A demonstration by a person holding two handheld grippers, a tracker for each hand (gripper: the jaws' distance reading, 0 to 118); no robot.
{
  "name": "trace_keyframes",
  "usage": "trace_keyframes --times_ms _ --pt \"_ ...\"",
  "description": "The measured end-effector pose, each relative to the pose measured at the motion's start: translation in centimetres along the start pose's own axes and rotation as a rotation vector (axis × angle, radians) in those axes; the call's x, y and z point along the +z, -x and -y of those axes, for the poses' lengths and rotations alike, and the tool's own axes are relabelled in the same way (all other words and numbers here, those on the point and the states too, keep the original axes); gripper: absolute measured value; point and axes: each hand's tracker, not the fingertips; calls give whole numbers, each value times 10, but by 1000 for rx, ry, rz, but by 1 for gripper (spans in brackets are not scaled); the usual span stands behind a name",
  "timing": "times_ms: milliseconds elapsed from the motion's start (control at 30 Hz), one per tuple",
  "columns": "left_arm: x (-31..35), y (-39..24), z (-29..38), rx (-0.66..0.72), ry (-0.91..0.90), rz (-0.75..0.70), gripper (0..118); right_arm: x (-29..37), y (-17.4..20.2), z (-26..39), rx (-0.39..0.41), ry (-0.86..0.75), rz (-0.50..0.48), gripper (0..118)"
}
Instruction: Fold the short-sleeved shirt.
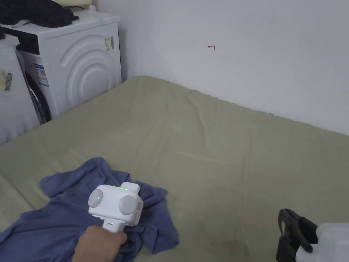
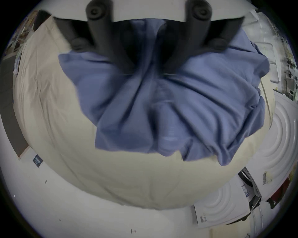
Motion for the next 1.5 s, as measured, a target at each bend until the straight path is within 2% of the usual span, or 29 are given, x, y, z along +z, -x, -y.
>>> trace_keyframes --times_ms 167,267,500,633,800,1133,1233,1333,1400,1500 --pt "7 16 12 109 -73 86 11 11 -4 0 13 -6 10 4" --pt "24 5 14 73 -177 117 11 19 -10 0 19 -11 24 4" --pt "44 -49 -13 97 -263 244 11 44 -43 6 -12 -17 90 4" --pt "51 -112 -30 48 -288 352 11 64 -69 13 -20 -10 148 4" --pt "64 -222 -46 -54 -298 488 11 96 -105 23 -31 -1 243 4" --pt "113 -482 -37 -305 -291 771 11 162 -187 46 -71 33 450 4" --pt "101 -539 -21 -385 -214 752 11 174 -205 56 -84 50 483 4" --pt "61 -577 4 -469 -81 611 11 182 -219 65 -102 61 505 4" --pt "38 -588 20 -498 -21 562 11 185 -226 71 -113 68 517 4" --pt "29 -593 33 -501 -25 567 11 189 -233 76 -120 78 530 4"
